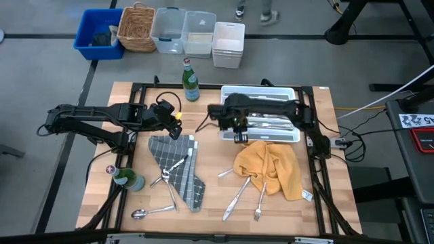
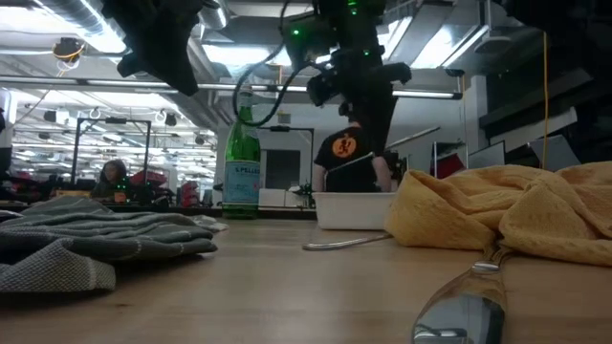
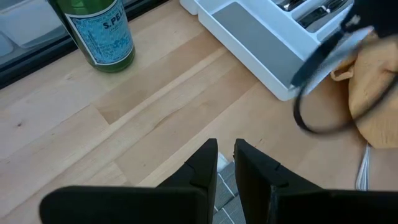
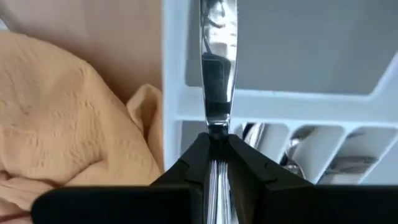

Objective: Sort silverware
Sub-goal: Put the silver knife into the cutlery tray

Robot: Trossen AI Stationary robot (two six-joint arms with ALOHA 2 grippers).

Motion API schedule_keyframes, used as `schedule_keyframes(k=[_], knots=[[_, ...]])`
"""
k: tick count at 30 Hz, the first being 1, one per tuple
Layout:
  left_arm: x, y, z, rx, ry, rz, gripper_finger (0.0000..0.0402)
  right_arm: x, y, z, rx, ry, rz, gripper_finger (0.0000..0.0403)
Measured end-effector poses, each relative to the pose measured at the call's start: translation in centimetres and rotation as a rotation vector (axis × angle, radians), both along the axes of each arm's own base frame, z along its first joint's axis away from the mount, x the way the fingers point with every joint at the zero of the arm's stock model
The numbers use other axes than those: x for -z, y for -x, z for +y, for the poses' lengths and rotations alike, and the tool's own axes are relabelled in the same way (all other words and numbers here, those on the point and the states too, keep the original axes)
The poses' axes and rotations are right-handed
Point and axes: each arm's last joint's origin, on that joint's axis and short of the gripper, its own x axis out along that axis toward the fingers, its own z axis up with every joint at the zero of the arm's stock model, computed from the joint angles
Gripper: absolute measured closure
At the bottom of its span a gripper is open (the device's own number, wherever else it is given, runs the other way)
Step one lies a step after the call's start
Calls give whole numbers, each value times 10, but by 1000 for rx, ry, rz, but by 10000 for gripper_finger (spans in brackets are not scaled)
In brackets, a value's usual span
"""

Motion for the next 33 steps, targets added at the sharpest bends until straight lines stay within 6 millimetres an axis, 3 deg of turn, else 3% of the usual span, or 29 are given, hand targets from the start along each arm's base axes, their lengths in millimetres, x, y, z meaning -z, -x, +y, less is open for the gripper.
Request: schedule_keyframes(k=[9, 15, 19, 23, 33], knots=[[0, 0, 0, 0, 0, -1, 359, -46, 32, -38, 132, 6, -126, 356], [0, 0, 0, 0, 0, -1, 359, -60, 78, -47, 195, 7, -114, 356], [0, 0, 0, 0, 0, -1, 359, -46, 110, -45, 222, 0, -78, 356], [0, 0, 0, -1, -2, -1, 359, -19, 133, -39, 227, -22, -96, 356], [0, 0, 0, -5, -1, -7, 359, 47, 161, -38, 176, 29, -48, 356]])
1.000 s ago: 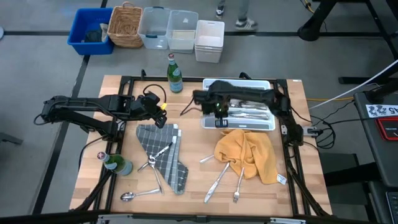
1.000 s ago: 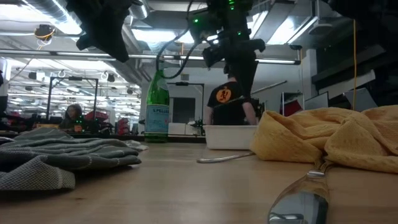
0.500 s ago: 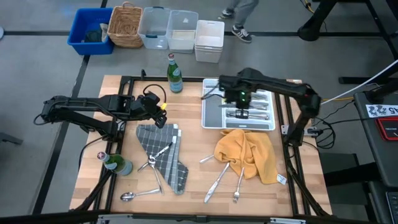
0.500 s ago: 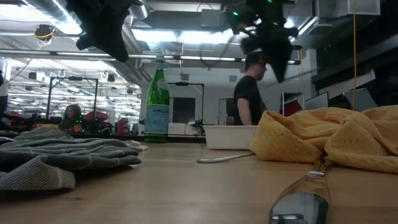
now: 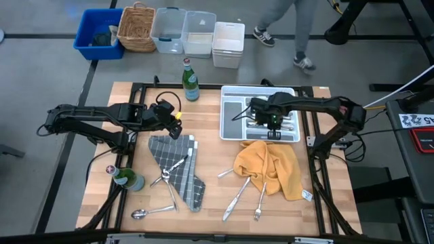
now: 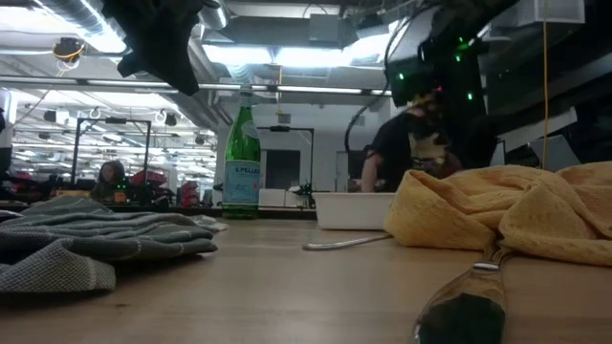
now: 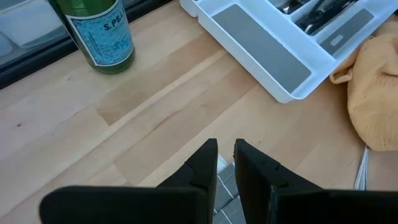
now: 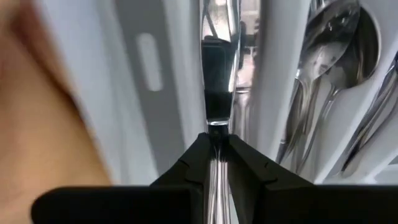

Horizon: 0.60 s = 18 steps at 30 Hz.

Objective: Sort silverware
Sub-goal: Put the silver knife into the cutlery tray

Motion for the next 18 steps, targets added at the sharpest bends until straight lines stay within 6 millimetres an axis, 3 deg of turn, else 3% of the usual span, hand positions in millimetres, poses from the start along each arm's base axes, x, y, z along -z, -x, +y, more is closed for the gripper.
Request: schedule_keyframes(k=[7, 15, 18], knots=[[0, 0, 0, -19, 14, -11, 359, 19, 11, -19, 50, 19, -39, 356], [-3, -5, -1, -56, 91, -112, 359, 22, 15, -28, 62, 24, -54, 356], [-4, -7, -3, 10, 163, -126, 359, 22, 14, -28, 61, 25, -58, 356]])
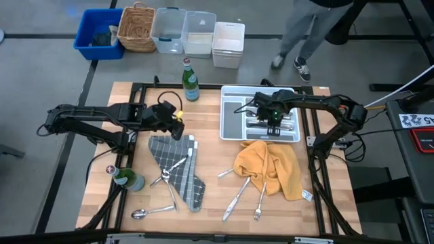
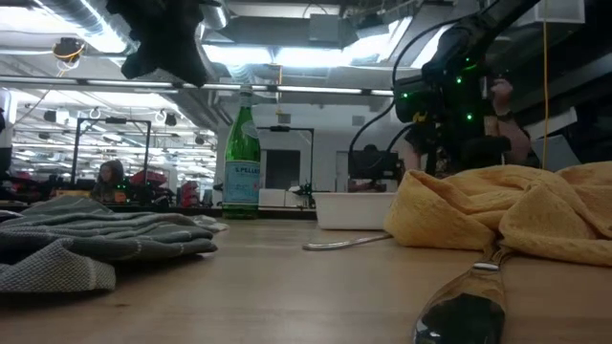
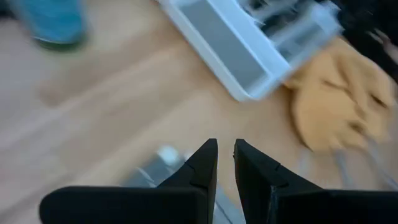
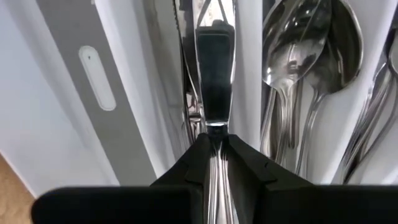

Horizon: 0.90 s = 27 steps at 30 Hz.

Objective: Sort silverware
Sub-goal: Put the silver knife into the cutlery tray

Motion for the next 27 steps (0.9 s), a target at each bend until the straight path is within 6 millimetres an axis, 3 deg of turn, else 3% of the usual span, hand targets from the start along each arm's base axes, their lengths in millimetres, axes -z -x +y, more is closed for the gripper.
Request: schedule_keyframes(k=[5, 15, 20, 24, 27], knots=[[1, -2, -15, 162, 139, -7, 359, 0, -1, 0, 2, -8, -19, 345], [21, -15, -68, 386, 314, 121, 359, 0, -2, -1, 4, -1, -30, 266], [33, -19, -90, 311, 566, 206, 359, 0, -2, 0, 4, -5, -23, 258], [40, -19, -107, 146, 804, 301, 359, 0, -2, 0, 4, -5, -23, 260], [46, -19, -116, 9, 890, 348, 359, 0, -2, 0, 4, -5, -23, 259]])
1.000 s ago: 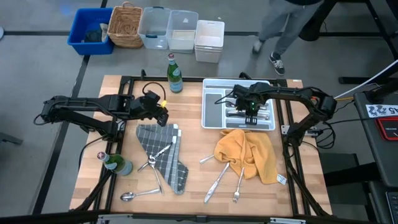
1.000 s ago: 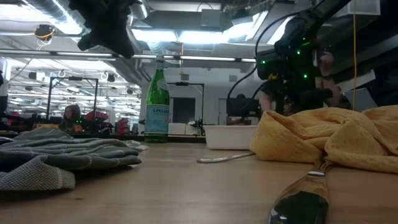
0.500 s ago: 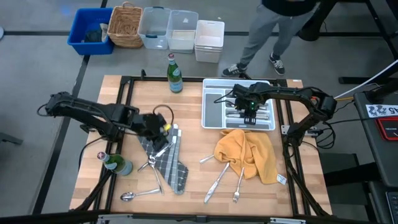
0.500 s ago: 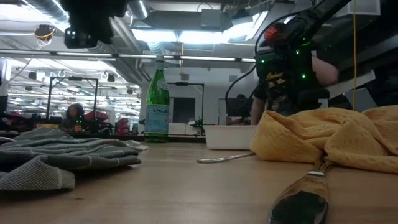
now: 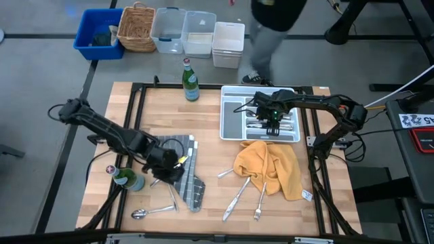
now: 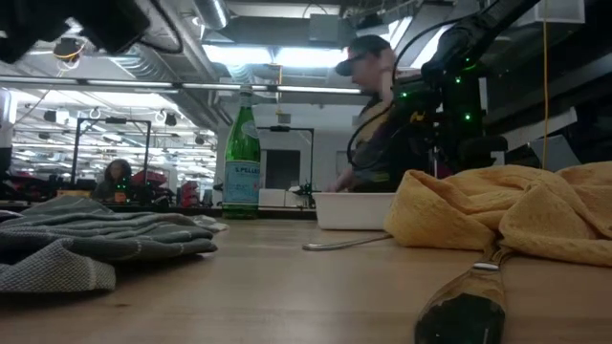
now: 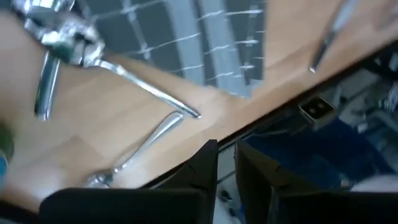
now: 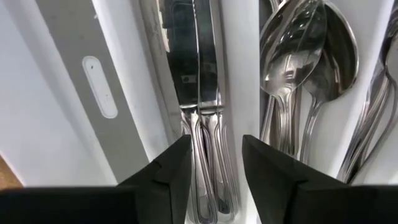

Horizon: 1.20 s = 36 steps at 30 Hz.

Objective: Sort silverware
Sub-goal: Put the silver knife into the cutlery tray, then put the silver spoon into the cutlery tray

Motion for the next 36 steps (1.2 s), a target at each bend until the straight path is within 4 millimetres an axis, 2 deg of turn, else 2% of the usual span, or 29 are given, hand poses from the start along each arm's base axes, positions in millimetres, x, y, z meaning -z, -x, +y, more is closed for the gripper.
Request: schedule_keyframes(k=[8, 15, 22, 29, 36], knots=[[25, -4, -17, -148, 6, 228, 359, 0, 0, 0, 0, 0, 0, 260], [51, -12, -24, -200, -46, 355, 359, 0, 0, 0, 0, 0, 0, 260], [72, -19, -28, -115, -112, 388, 359, 0, 0, 0, 0, 0, 0, 260], [83, -22, -29, -75, -141, 410, 359, 0, 0, 0, 0, -1, 0, 260], [84, -22, -29, -138, -129, 439, 359, 0, 0, 0, 0, -1, 0, 260]])
